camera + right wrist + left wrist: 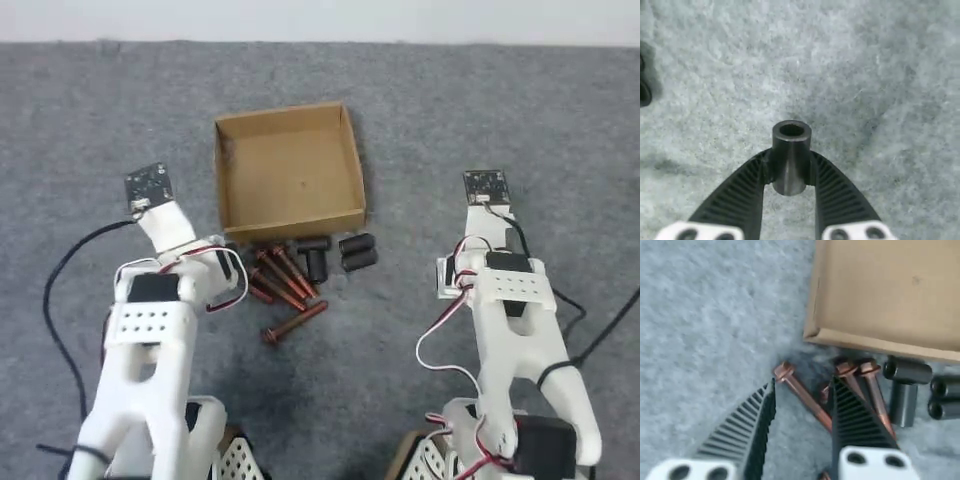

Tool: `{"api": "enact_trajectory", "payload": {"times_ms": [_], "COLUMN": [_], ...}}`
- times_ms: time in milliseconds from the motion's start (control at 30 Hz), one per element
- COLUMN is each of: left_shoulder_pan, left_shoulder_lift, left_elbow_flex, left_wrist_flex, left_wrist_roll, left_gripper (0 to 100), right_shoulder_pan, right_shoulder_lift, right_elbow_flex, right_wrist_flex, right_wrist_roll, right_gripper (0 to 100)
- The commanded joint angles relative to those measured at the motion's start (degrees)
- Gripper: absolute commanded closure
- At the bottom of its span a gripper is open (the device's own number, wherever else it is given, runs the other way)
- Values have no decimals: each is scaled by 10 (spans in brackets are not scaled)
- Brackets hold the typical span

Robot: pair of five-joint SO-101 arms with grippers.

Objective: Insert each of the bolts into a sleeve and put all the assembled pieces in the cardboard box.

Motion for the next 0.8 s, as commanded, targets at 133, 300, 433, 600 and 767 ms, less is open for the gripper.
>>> {"api": "enact_trajectory", "payload": {"times_ms": [133, 300, 433, 600, 767], "left_shoulder_pan": [2, 2, 2, 3, 2], "left_shoulder_lift": [219, 344, 396, 407, 407], "left_elbow_flex": [-121, -204, -252, -266, -265], "left_wrist_flex": [-2, 25, 47, 49, 50], "left_wrist_roll": [11, 11, 11, 6, -31], "left_gripper": [836, 837, 838, 993, 991], "right_shoulder_pan": [8, 7, 7, 7, 7], "right_shoulder_lift": [-29, -29, -29, -29, -29], "right_elbow_flex": [-4, -4, -4, -4, -4], "right_wrist_flex": [-14, -14, -14, -14, -14], "right_wrist_roll": [20, 21, 21, 21, 21], "right_gripper": [992, 992, 992, 992, 992]}}
